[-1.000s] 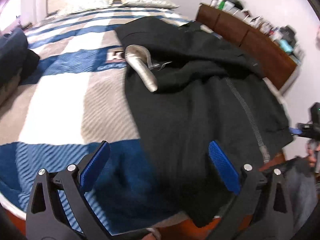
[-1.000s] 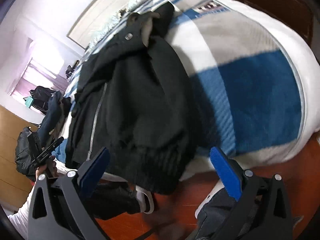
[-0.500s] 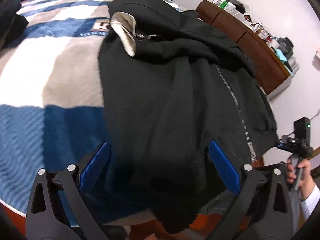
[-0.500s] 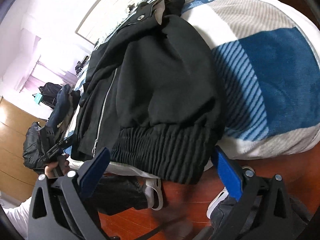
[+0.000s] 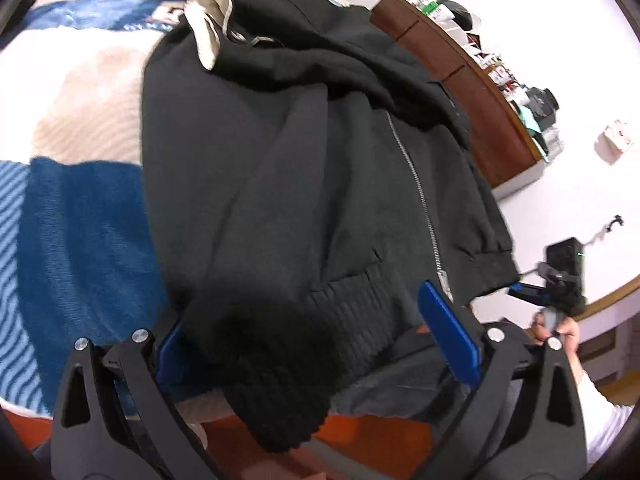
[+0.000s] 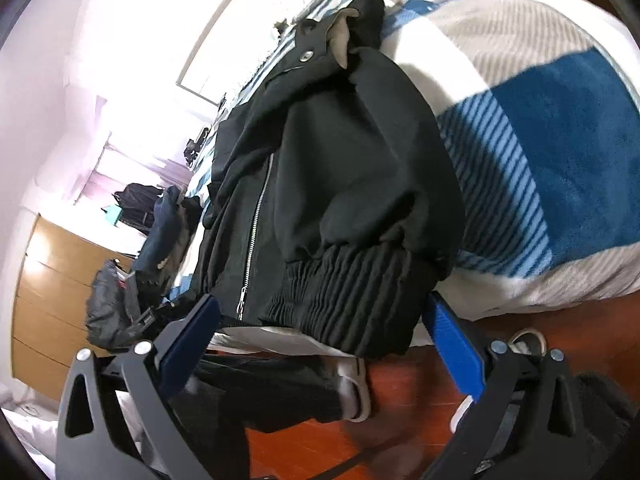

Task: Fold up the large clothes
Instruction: 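Grasp the black jacket's ribbed hem with both grippers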

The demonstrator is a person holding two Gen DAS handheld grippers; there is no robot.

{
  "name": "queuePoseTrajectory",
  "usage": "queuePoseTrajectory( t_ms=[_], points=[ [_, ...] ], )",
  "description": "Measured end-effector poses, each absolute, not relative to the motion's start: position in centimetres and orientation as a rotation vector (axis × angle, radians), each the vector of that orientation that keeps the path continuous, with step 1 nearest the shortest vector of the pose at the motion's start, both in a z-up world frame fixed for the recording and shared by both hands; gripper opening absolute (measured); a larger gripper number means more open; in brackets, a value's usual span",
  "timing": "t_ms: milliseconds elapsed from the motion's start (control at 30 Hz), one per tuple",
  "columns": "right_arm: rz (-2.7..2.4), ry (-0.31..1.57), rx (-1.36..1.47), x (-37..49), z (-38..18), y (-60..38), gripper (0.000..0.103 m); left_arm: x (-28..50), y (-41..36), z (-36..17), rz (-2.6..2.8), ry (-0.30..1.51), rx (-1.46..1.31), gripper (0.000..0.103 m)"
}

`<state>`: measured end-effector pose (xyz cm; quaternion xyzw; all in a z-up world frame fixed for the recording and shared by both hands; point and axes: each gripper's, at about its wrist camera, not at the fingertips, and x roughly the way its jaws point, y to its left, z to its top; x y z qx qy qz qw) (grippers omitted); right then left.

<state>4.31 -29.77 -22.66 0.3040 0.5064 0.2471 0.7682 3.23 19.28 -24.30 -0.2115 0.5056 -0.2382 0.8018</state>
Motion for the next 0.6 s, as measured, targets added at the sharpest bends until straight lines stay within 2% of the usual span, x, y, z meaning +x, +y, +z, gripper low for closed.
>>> queuePoseTrajectory(
  t_ms=[300,333,400,467,500,533,600],
  points=[
    [0.447,1.177,0.666,6.4,-25.3,-27.8,0.098,5.1,17.7,-24.8,-0.491,1.151,-0.441,0.096],
    [0.443,1.179,0.658,6.4,-25.3,-27.6,0.097,5.1,17.8,-24.8,-0.491,1.152,-0.445,0.096],
    [0.412,1.189,0.649,6.3,-25.1,-27.6,0.08,5.2,18.0,-24.6,-0.497,1.15,-0.46,0.096],
    [0.408,1.184,0.641,5.9,-24.6,-27.8,0.057,5.0,18.4,-24.3,-0.5,1.145,-0.469,0.092],
    [0.427,1.179,0.637,5.6,-24.2,-27.8,0.052,4.9,18.5,-24.1,-0.495,1.14,-0.467,0.082],
    [0.435,1.179,0.638,5.4,-24.0,-27.7,0.052,4.8,18.7,-23.8,-0.486,1.132,-0.462,0.07],
    [0.414,1.198,0.642,5.6,-24.4,-28.0,0.058,4.6,19.5,-23.5,-0.492,1.116,-0.48,0.062]
  ],
)
